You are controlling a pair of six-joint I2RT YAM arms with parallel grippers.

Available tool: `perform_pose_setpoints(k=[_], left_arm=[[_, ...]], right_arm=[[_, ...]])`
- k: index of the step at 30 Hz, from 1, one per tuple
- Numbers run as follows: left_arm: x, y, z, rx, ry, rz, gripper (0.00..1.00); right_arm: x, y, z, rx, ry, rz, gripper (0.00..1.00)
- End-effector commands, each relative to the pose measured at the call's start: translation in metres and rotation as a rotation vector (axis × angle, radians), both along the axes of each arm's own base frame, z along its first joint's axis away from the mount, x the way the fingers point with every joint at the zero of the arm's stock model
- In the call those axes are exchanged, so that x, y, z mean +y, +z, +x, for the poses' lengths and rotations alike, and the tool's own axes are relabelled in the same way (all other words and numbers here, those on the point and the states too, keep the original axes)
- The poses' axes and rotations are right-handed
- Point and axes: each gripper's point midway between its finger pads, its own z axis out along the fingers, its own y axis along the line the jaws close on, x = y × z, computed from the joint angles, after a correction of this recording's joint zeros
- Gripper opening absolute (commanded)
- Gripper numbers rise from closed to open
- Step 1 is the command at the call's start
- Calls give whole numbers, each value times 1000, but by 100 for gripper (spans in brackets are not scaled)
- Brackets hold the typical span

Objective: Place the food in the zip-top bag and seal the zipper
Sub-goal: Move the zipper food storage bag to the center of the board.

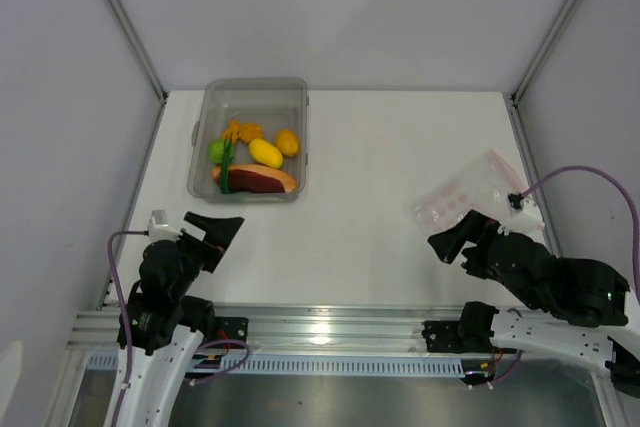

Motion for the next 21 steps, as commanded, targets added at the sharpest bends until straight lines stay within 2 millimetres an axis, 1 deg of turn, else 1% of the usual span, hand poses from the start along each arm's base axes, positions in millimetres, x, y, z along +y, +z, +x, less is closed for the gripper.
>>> perform_pose_setpoints(k=[1,2,3,4,5,6,7,8,9,10,11,12,13,14,15,16,17,18,19,20,21], left_arm=[[1,1,-14,39,-57,94,99],[-1,7,-15,15,-77,103,100],[-3,10,-15,-1,-95,107,100],[-5,12,-17,-26,-115,117,100],[-12,17,-20,-51,-159,109,99],[-16,24,-19,-92,-183,105,100],[-19,27,-21,-112,-207,105,100],[-22,31,-22,-131,-226,100,99],[-30,35,-27,-151,-274,87,100],[-33,39,-28,-171,-297,86,99],[-36,40,-29,-175,-319,84,100],[-42,41,-33,-181,-360,73,99],[-45,42,-34,-189,-384,78,99],[-48,43,-36,-190,-405,72,100],[-51,43,-38,-178,-433,64,100],[-53,42,-40,-173,-453,68,99],[-56,42,-42,-173,-475,67,99],[-59,40,-43,-159,-502,67,100],[-59,38,-43,-155,-510,81,100],[-58,37,-44,-143,-513,89,99],[-58,35,-44,-135,-520,96,99]], right_arm=[[-31,18,21,-74,-141,-198,99],[-29,33,27,-91,-159,-217,100],[-35,42,34,-129,-201,-247,99],[-35,49,39,-158,-213,-263,99],[-34,56,43,-191,-190,-321,99],[-26,64,50,-205,-179,-358,99],[-20,69,59,-194,-197,-356,99],[-14,67,66,-167,-170,-387,100],[-3,53,79,-120,-87,-502,99],[-14,45,102,-52,-162,-473,99],[9,28,102,37,-37,-385,99],[16,20,118,57,-7,-361,99],[14,8,124,92,-12,-342,99],[3,4,135,98,-65,-338,99],[-2,5,147,66,-99,-337,100],[-11,-6,154,81,-130,-358,99],[-29,-12,163,107,-191,-357,99],[-39,-18,169,128,-215,-350,99],[-50,-34,173,187,-229,-362,99],[-76,-42,178,229,-304,-347,99],[-89,-51,177,268,-344,-364,99]])
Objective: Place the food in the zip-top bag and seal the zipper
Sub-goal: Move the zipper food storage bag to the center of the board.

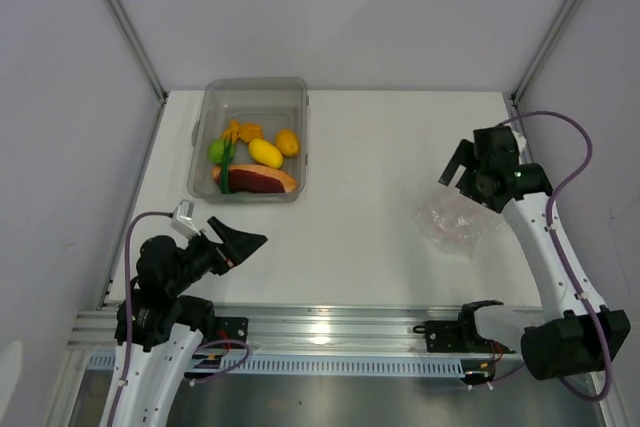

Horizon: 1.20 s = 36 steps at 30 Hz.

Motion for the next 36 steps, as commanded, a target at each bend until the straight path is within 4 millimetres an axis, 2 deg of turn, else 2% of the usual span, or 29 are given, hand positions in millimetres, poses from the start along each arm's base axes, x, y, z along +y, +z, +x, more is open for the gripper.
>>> perform_pose_setpoints(k=[1,2,3,4,6,10,13,16,17,19,20,22,23,24,25,26,27,29,30,31,32,33,34,35,36], left_arm=[[-7,16,-7,-63,-93,36,99],[-7,17,-7,-69,-95,41,99],[-7,15,-6,-68,-99,53,99],[-7,15,-5,-73,-104,57,100],[-7,17,-4,-80,-108,66,100],[-8,17,-2,-90,-123,81,99],[-11,17,-4,-95,-150,68,99],[-16,19,-9,-102,-182,40,99],[-18,19,-10,-108,-189,30,99],[-21,19,-14,-109,-214,11,99],[-22,21,-16,-116,-220,6,99],[-23,21,-19,-115,-235,6,99],[-22,23,-21,-111,-237,8,100],[-22,24,-23,-116,-242,15,99],[-21,25,-23,-118,-236,21,99],[-20,25,-24,-116,-233,27,99],[-19,27,-28,-120,-230,33,100],[-17,26,-29,-121,-222,38,100],[-16,23,-30,-116,-218,41,99],[-16,23,-31,-119,-216,40,99],[-16,22,-31,-118,-216,39,100],[-17,19,-29,-111,-214,35,100],[-17,18,-29,-105,-215,32,99],[-18,16,-29,-103,-224,27,100],[-19,14,-28,-97,-231,23,99]], right_arm=[[-42,-12,18,21,-112,-19,99],[-52,-18,17,36,-152,-52,99],[-70,-21,18,35,-221,-97,99],[-76,-27,18,45,-253,-106,99],[-103,-41,13,70,-363,-105,100],[-132,-57,3,92,-525,-100,99],[-138,-82,-4,119,-596,-75,99],[-132,-104,6,144,-527,-36,99],[-118,-111,18,133,-462,33,99],[-96,-137,23,210,-378,119,98],[-67,-144,31,225,-295,201,99],[-21,-158,43,251,-139,292,99],[1,-155,52,236,-66,311,99],[40,-153,56,228,54,280,99],[56,-156,58,237,101,257,99],[76,-146,66,210,149,252,99],[111,-143,57,217,244,258,99],[145,-135,52,203,317,292,100],[168,-129,42,194,381,305,99],[181,-123,35,187,418,328,99],[190,-109,32,146,451,346,99],[194,-104,25,138,472,349,99],[197,-98,18,126,491,339,99],[194,-84,11,96,510,336,99],[188,-85,4,100,512,326,99]])
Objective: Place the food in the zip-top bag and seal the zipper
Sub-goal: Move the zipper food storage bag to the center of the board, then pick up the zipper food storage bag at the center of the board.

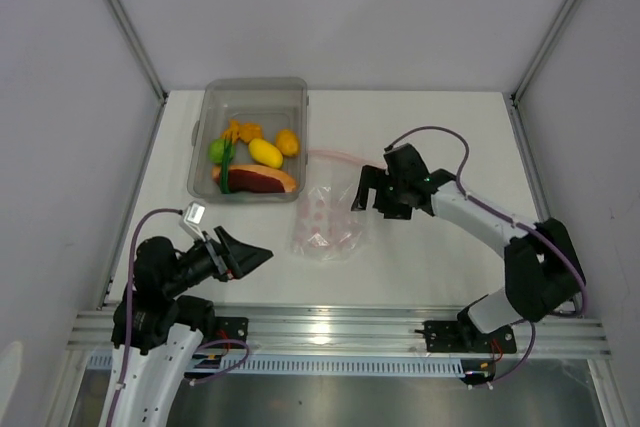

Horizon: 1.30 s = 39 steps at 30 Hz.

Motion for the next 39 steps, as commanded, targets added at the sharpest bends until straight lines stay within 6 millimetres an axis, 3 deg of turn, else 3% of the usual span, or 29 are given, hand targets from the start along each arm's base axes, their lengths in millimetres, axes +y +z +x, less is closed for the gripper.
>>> perform_pose_setpoints(k=[1,3,4,7,12,13,14,16,19,23,26,27,33,39], left_arm=[[-2,2,1,-19,-20,-6,99],[-2,-1,3,-8,-21,2,100],[-2,-2,5,-5,-20,3,99],[-3,-1,7,4,-23,4,100],[-4,8,4,-4,-27,-5,99],[-3,9,3,-6,-27,-6,99],[-3,12,0,-8,-28,-8,99],[-3,12,-3,-9,-25,-16,100],[-3,17,-10,-20,-30,-34,100],[-3,16,-14,-13,-32,-41,99],[-3,16,-13,-10,-37,-36,99],[-3,16,-13,-9,-38,-33,99],[-5,20,-11,-12,-47,-34,99],[-6,19,-8,-4,-50,-34,99]], right_arm=[[-14,39,-7,-100,-11,31,99],[-33,48,-10,-132,-22,16,99],[-53,44,-5,-126,-70,6,99],[-86,45,11,-109,-163,73,99],[-82,48,50,-111,-165,192,99],[-79,34,57,-71,-161,188,99],[-75,43,72,-102,-152,204,99],[-71,33,88,-90,-157,210,99],[-71,34,113,-125,-168,221,99],[-73,13,134,-84,-220,282,94],[-74,4,145,-77,-231,358,89],[-74,-10,146,-40,-247,372,87],[-69,-41,156,1,-258,423,76],[-55,-49,159,0,-222,495,61]])
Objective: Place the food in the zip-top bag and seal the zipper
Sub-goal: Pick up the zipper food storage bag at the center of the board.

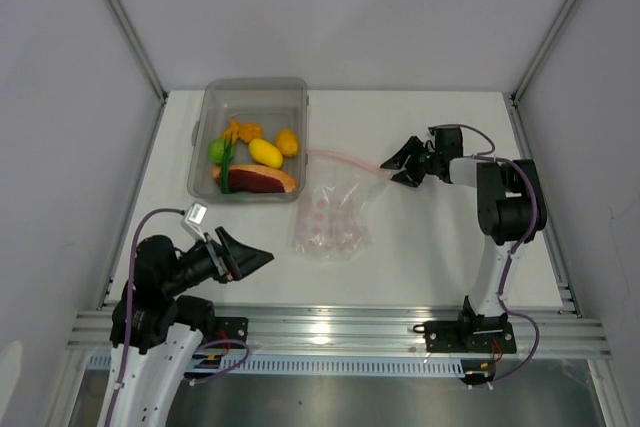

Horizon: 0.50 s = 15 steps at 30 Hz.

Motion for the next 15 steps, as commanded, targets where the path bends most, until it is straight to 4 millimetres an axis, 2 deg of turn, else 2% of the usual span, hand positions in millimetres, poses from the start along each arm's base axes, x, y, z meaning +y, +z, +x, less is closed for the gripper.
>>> perform_pose_setpoints(k=[1,8,10,11,13,15], left_arm=[[-2,16,0,-37,-19,-20,99],[-4,20,2,-34,-26,-32,98],[-8,24,2,-47,-57,-46,95],[-10,26,2,-50,-73,-53,89],[-13,29,3,-39,-98,-58,82],[-13,33,4,-34,-102,-56,81]], right_arm=[[10,-6,7,-14,13,51,52],[17,-4,2,-31,30,82,22],[18,1,4,-43,44,97,9],[18,5,4,-57,51,96,2],[14,16,7,-81,56,98,0],[9,37,9,-131,58,84,0]])
